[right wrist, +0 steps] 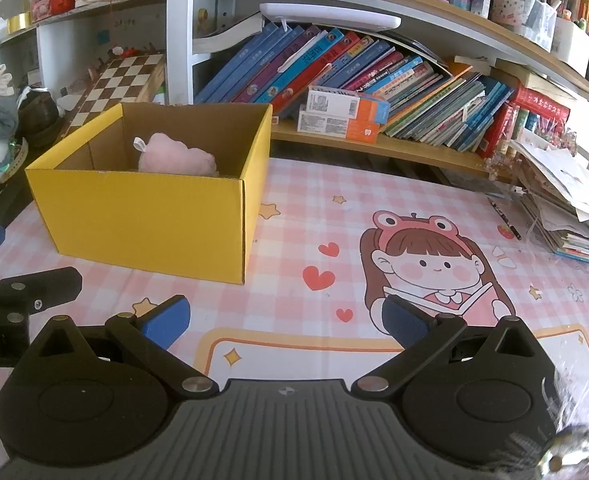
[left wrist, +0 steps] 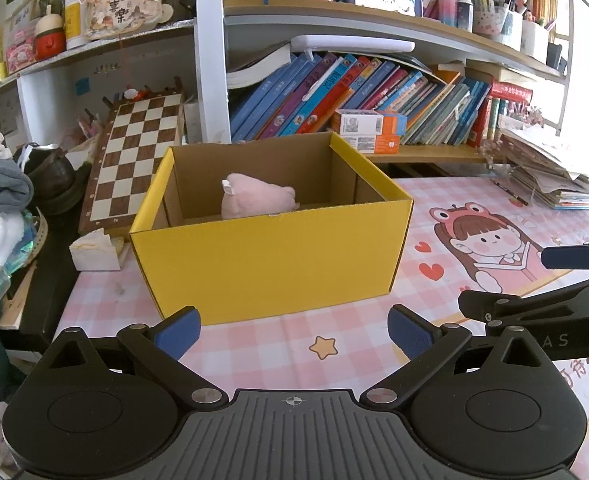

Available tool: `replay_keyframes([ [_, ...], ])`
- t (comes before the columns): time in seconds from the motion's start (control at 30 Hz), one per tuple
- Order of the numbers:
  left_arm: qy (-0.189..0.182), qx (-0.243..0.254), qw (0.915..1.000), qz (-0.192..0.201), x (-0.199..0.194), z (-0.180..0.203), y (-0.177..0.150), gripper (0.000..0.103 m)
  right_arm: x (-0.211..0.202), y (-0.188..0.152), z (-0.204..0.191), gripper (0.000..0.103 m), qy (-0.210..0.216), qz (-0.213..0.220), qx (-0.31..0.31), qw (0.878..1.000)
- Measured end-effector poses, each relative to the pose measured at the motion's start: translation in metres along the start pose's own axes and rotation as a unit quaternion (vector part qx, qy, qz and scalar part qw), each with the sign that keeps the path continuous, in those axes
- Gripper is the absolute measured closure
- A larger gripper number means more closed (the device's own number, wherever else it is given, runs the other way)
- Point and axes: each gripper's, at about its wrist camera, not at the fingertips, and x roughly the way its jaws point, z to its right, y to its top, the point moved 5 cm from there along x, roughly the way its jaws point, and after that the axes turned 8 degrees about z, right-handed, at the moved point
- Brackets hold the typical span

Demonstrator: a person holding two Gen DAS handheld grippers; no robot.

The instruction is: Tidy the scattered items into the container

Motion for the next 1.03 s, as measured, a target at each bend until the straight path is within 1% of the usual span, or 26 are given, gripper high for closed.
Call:
replay_keyframes([
  [0.7,-0.007,-0.004,0.9999,-0.007,0.005,0.001,-0.001,0.001,0.006,0.0,0.001,0.0,0.002,-0.002,-0.006,1.0],
  [1.03,-0.009,-0.009,0.9999,-0.004,0.007,0.001,0.0,0.001,0.011,0.0,0.0,0.0,0.006,-0.006,-0.009,1.0],
])
